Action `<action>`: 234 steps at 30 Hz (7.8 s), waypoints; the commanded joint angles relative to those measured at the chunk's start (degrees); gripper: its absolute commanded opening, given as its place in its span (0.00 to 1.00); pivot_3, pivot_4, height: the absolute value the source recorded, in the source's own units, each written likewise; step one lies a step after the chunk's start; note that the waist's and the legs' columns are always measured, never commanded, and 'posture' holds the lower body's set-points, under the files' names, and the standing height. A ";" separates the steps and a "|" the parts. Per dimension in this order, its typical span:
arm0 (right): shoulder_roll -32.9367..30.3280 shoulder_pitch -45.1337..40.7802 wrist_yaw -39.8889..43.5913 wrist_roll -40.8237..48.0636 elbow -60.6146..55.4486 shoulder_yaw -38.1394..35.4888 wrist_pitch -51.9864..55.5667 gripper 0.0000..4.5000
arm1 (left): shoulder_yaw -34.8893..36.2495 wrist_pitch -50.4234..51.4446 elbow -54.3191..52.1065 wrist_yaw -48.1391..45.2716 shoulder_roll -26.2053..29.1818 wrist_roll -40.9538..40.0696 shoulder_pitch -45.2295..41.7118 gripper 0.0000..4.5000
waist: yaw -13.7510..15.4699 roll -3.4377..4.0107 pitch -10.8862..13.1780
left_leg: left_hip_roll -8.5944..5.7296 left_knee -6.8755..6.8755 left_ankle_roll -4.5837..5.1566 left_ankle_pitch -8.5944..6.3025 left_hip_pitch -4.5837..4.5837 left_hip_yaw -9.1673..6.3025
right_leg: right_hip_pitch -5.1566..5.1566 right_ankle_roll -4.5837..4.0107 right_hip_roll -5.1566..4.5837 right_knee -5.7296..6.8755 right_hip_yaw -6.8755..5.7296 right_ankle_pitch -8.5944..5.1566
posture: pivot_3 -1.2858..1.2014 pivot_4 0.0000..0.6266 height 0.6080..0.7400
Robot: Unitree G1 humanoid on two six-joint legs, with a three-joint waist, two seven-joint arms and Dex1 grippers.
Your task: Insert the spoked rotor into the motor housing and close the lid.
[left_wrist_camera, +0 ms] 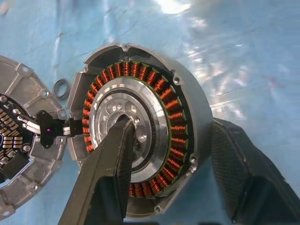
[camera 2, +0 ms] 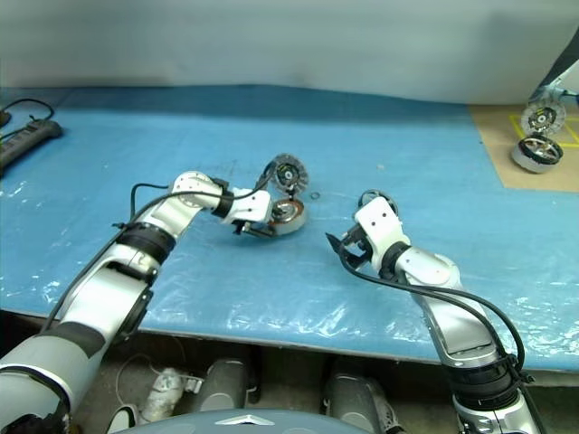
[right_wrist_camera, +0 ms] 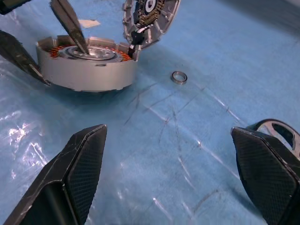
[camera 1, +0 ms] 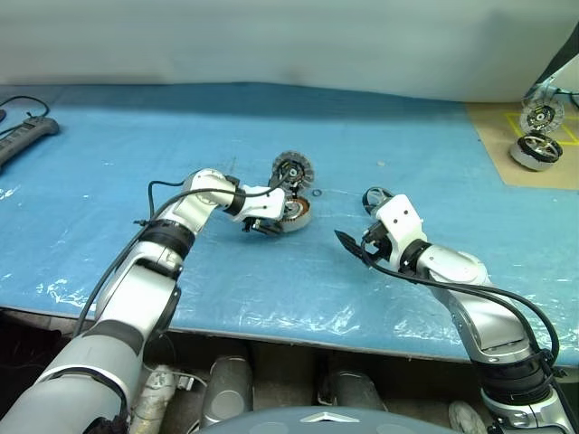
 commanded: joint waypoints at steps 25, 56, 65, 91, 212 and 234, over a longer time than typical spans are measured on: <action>-2.02 2.07 -0.51 -0.18 -4.23 0.17 0.41 1.00 | -10.23 32.48 -27.55 -3.86 4.33 4.65 12.39 0.54 | -0.57 0.59 -0.38 | -0.08 -0.75 -0.16 0.08 0.77 0.27 | 0.32 0.49 0.01 -0.21 0.19 -0.49 | 0.52 0.24 1.00; -9.97 -4.01 16.71 17.13 -8.78 -6.34 6.04 1.00 | 11.81 30.44 -20.92 -13.84 13.31 -27.58 5.29 0.97 | -1.08 0.52 -0.28 | -0.01 -0.57 -0.20 0.36 -0.32 0.41 | -0.75 -0.03 0.07 0.13 0.15 -0.30 | 0.52 0.24 1.00; -19.55 -11.14 30.87 37.75 -10.37 -7.26 15.20 1.00 | 16.43 37.12 -20.94 -8.24 13.24 -31.58 9.26 0.97 | -0.59 0.51 -0.28 | 0.06 -0.43 0.05 0.22 -0.26 0.39 | -0.66 -0.05 0.10 0.17 0.12 -0.29 | 0.52 0.24 1.00; 3.33 -30.80 19.33 11.36 18.32 22.55 7.70 1.00 | 18.89 47.21 -34.50 1.21 16.17 -37.38 23.78 0.97 | -0.52 0.35 -0.21 | 0.15 0.45 -0.43 0.24 -0.70 0.32 | -0.99 -0.15 0.09 0.93 0.10 -0.26 | 0.52 0.24 1.00; 5.82 -18.54 14.73 -9.17 23.04 -2.35 -14.16 0.83 | 14.11 39.82 -41.65 9.15 8.98 -35.57 34.04 0.98 | -2.77 0.22 -0.17 | 0.34 0.44 -0.10 0.13 -0.36 0.53 | -0.91 -0.33 0.19 1.01 0.21 -0.18 | 0.52 0.24 1.00; 14.53 -30.13 5.93 -9.20 51.54 2.25 -26.69 0.83 | 21.89 54.61 -61.61 17.91 12.08 -48.31 47.95 0.98 | -3.41 0.25 -0.14 | 0.31 0.45 -0.14 0.09 -0.28 0.57 | -0.80 -0.32 0.18 0.96 0.24 -0.18 | 0.52 0.24 1.00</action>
